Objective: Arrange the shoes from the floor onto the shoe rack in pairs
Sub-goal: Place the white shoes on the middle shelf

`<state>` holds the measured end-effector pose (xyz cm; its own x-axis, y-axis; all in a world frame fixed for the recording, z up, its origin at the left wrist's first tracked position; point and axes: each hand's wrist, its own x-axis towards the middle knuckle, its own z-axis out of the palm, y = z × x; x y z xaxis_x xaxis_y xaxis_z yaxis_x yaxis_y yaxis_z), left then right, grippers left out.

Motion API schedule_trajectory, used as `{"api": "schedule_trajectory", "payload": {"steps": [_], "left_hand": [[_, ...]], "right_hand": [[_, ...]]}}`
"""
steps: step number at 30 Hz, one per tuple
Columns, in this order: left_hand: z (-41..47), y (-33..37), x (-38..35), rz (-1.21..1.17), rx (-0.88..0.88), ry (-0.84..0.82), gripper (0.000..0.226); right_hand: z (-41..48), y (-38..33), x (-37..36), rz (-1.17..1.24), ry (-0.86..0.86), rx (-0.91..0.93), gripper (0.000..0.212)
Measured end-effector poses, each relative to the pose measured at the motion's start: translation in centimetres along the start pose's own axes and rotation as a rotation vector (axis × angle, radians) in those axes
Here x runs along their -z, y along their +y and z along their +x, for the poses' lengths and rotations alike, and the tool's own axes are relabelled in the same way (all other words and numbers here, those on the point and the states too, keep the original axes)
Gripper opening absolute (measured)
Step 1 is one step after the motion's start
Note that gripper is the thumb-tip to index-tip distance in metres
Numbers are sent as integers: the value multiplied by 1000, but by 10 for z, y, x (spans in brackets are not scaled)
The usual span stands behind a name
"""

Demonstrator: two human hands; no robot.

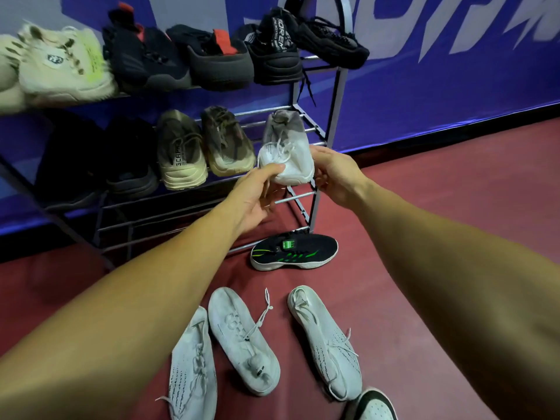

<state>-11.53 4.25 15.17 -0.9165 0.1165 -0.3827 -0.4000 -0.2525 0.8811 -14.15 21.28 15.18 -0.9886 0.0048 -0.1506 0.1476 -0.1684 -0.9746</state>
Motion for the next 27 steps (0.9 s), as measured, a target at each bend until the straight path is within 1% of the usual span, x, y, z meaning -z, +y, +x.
{"api": "schedule_trajectory", "payload": {"steps": [3,5,7,9,12,14,16,19,20,21,22,23,24,27], "left_hand": [[6,-5,1,4,-16,6,12],[13,-8,1,-15,-48,28,15],[17,-12,-2,-22,-88,64,18],[20,-16,-9,-21,-135,103,20],[29,-22,-17,-85,-214,142,30],[36,-25,-22,-91,-237,167,37],[41,-25,-26,-82,-233,211,47],[44,-24,-31,-76,-196,257,76],[45,-22,-31,-85,-184,246,77],[45,-20,-31,-103,-170,224,68],[46,-19,-30,-124,-158,200,51],[47,-17,-29,-126,-143,189,32],[48,-17,-27,-114,-130,195,19],[53,-13,-20,-95,-113,225,13]], "right_hand": [[7,-1,-1,-15,-15,-4,23],[11,-2,-3,3,-16,-7,25],[15,-2,-5,2,22,-30,22],[18,1,-4,-77,55,-66,27],[21,6,3,-228,41,-120,36],[21,6,8,-274,40,-143,40],[23,6,13,-277,29,-145,34],[28,8,18,-224,-6,-117,15],[30,9,19,-178,-1,-109,11],[32,9,20,-120,10,-104,8],[34,10,20,-66,25,-101,6],[36,10,20,-20,38,-98,9],[38,11,20,16,49,-94,13],[42,13,15,92,64,-80,18]]}}
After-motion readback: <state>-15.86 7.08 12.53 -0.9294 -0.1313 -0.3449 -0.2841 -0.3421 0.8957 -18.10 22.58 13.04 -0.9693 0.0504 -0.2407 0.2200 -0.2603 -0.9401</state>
